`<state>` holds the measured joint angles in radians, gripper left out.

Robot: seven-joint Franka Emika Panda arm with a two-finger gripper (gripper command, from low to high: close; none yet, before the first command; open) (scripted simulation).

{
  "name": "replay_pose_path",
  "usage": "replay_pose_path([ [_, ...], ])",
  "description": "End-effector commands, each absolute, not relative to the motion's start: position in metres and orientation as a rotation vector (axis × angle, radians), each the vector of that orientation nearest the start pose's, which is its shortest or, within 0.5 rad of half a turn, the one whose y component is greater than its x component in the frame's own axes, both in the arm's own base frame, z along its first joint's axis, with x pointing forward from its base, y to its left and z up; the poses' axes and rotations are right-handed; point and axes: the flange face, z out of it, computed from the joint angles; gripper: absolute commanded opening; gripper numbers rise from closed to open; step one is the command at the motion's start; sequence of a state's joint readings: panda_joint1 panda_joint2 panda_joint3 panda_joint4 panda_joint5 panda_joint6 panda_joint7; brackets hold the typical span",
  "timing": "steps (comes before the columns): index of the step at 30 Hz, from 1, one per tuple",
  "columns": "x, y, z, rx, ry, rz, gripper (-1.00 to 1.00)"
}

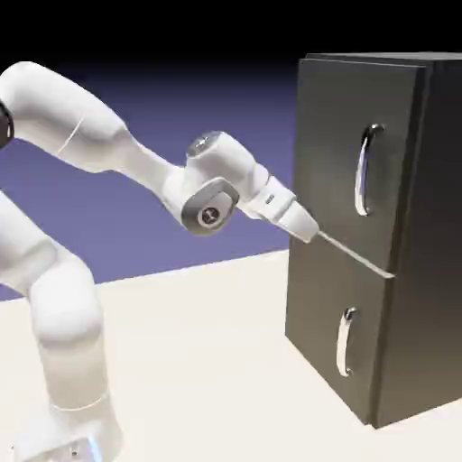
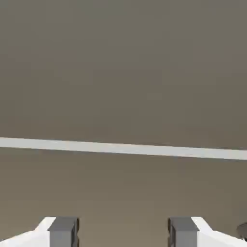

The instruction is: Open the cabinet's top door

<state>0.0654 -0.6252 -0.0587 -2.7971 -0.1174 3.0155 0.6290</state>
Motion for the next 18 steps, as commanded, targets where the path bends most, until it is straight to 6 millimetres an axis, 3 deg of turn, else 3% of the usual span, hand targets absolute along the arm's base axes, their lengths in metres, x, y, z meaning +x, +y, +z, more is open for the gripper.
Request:
replay_pose_path([
  [1, 0.381, 0.012, 0.491, -2.615, 0.583, -1.191, 0.0],
  [9, 0.354, 0.015, 0.552, -2.757, -0.219, -1.511, 0.0],
  [18, 0.321, -0.004, 0.599, -2.719, -1.107, -1.834, 0.0],
])
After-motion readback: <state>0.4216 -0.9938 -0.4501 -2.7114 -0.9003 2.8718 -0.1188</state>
